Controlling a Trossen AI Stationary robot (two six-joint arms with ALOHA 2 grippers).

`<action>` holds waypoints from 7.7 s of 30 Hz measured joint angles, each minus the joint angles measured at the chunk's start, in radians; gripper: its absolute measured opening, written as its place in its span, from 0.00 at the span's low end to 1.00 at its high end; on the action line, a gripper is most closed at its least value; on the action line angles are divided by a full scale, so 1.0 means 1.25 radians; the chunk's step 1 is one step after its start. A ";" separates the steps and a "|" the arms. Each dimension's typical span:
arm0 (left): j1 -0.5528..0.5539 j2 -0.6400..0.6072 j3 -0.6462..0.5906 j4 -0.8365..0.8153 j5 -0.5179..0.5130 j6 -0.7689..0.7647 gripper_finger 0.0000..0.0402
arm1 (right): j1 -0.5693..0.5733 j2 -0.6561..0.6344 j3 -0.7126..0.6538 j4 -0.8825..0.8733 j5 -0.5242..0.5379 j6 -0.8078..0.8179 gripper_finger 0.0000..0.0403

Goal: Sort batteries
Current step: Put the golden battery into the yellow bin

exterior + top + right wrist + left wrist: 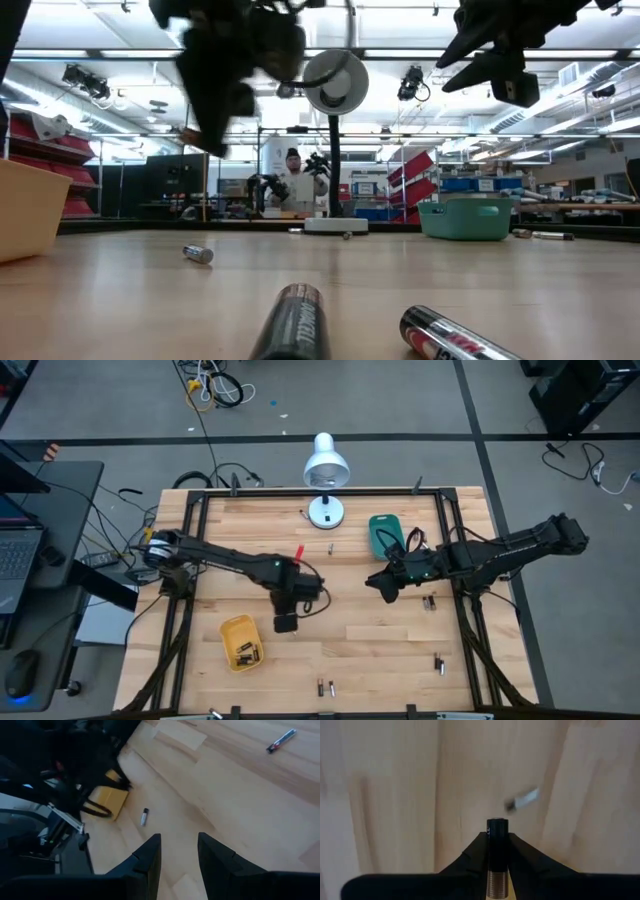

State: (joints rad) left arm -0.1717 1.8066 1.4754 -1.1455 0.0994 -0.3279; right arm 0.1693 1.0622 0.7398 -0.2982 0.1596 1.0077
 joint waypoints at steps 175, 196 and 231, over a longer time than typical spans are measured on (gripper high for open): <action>0.179 -0.107 -0.215 1.265 -0.049 -0.235 0.49 | -0.068 -0.138 -0.152 0.456 0.072 -0.285 0.09; 0.185 -0.102 -0.216 1.305 -0.070 -0.171 0.36 | -0.073 -0.018 -0.152 0.662 0.070 -0.344 0.09; 0.190 -0.106 -0.058 1.065 -0.171 0.276 0.17 | -0.136 -0.019 -0.147 0.482 -0.008 -0.171 0.52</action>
State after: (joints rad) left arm 0.0654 1.6737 1.4023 0.1852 -0.1138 0.0176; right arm -0.0006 1.0389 0.5556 0.3037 0.1502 0.7944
